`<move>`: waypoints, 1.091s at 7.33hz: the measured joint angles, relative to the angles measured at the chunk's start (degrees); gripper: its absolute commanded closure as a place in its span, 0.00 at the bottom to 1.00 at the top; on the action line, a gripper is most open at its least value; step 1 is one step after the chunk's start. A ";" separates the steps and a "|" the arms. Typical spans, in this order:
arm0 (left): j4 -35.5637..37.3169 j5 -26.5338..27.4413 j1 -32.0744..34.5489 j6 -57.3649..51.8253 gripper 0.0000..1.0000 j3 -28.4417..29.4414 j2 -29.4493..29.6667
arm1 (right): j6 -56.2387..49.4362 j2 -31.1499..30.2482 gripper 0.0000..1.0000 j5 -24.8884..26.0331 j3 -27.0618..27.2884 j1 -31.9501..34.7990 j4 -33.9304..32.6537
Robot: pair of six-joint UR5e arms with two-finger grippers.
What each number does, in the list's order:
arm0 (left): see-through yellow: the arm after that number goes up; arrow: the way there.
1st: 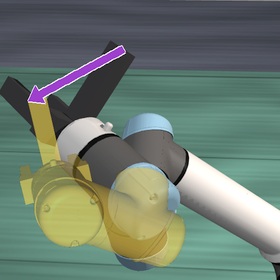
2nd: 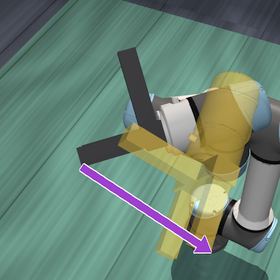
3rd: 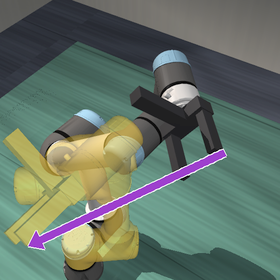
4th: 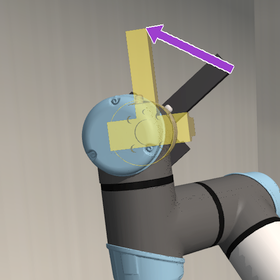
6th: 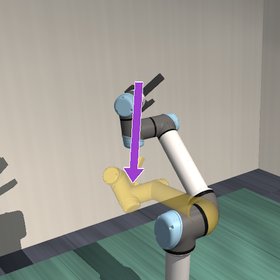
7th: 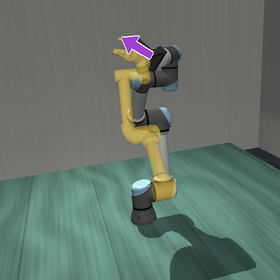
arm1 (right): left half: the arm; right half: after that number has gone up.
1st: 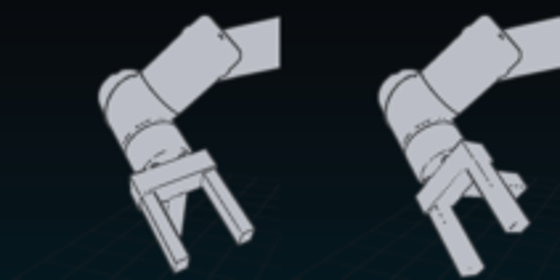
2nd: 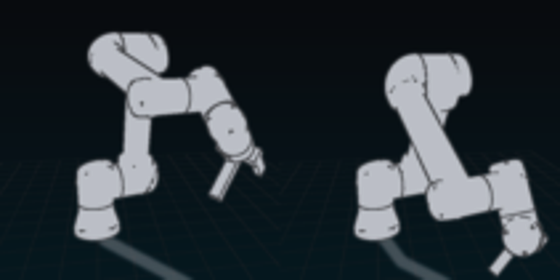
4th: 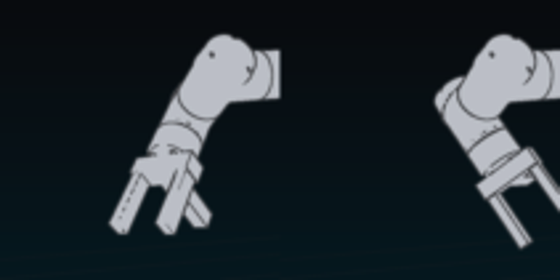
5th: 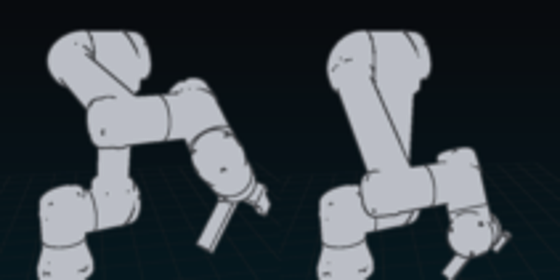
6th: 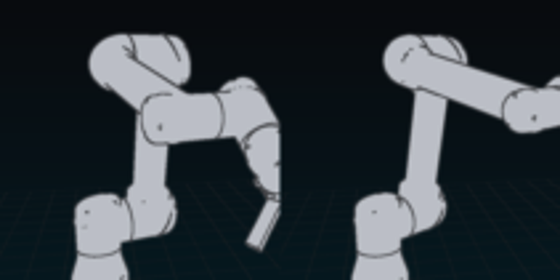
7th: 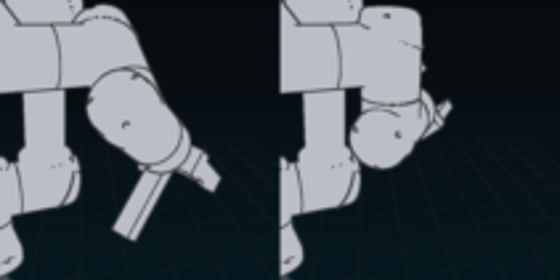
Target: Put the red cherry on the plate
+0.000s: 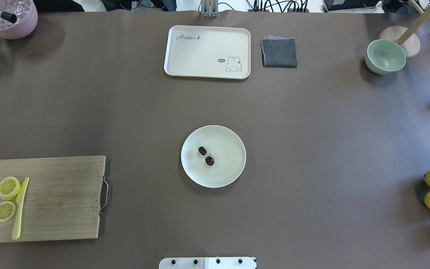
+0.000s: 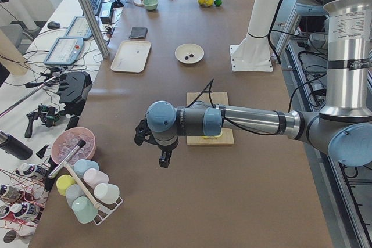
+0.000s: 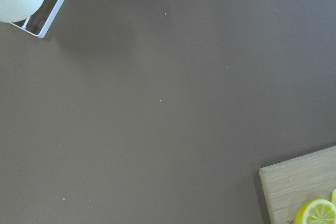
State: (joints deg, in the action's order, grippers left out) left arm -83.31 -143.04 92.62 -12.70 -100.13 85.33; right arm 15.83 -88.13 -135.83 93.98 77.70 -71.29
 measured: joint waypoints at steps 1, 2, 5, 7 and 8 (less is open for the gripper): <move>-0.23 0.72 0.19 -0.03 0.02 -0.06 -0.26 | -0.58 -0.06 0.00 0.25 -0.06 0.67 -0.04; -0.43 3.47 0.11 -0.06 0.02 -0.18 -0.11 | -1.38 -0.09 0.00 0.61 -0.20 1.10 -0.06; -2.25 7.53 -0.11 0.07 0.02 0.43 0.31 | -2.31 -0.17 0.00 1.61 -1.58 3.17 -0.07; -3.95 7.58 -0.16 0.22 0.02 1.35 0.14 | -2.44 -0.44 0.00 1.29 -1.99 4.47 -0.13; -4.21 7.50 -0.19 0.19 0.02 1.94 0.14 | -3.11 -0.48 0.00 0.99 -2.02 5.15 -0.61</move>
State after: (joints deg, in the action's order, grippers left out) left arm -87.52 -135.54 92.44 -12.52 -98.19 85.47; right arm 12.72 -88.60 -134.85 91.97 82.86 -71.90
